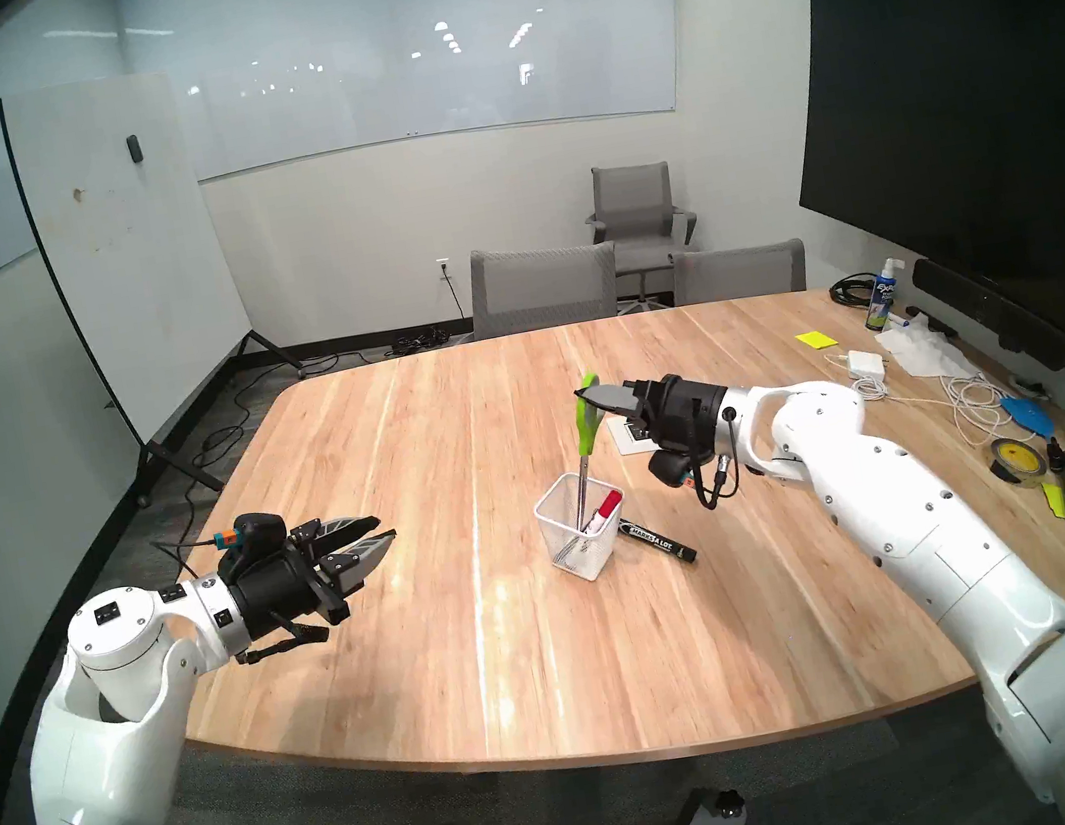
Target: Place the pen, the marker, and the scissors into the pen holder
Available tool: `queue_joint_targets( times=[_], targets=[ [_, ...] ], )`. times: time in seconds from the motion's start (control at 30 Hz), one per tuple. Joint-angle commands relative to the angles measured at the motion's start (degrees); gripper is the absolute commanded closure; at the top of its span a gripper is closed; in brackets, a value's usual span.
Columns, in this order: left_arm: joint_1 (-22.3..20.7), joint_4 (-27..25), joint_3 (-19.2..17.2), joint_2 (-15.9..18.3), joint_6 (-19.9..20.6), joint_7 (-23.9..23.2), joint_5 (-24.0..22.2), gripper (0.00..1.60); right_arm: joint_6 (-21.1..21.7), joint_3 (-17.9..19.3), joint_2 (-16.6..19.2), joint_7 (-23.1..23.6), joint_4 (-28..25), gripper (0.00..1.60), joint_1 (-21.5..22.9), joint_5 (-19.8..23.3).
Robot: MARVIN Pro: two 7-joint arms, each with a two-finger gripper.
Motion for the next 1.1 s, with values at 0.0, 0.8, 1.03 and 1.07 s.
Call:
queue_joint_targets(
  times=[0.0,0.8,1.03,1.07],
  targets=[
    [-0.3,-1.1,-0.2,0.1,-0.1,0.1,0.1,0.67,0.9,0.3,-0.2,-1.1,-1.5,1.6,0.0,0.1],
    [-0.3,-1.1,-0.3,0.0,-0.1,0.0,0.2,0.67,5.7,-1.4,0.0,-3.8,-4.1,1.6,-3.9,-7.9],
    [-0.3,-1.1,-0.3,-0.1,-0.1,0.0,0.3,0.67,7.2,-1.9,-0.3,-4.7,-3.5,1.6,-4.5,-10.2],
    [-0.3,-1.1,-0.3,-0.1,-0.1,0.0,0.3,0.67,6.8,-1.9,-0.4,-4.9,-3.3,1.6,-4.4,-10.0]
  ],
)
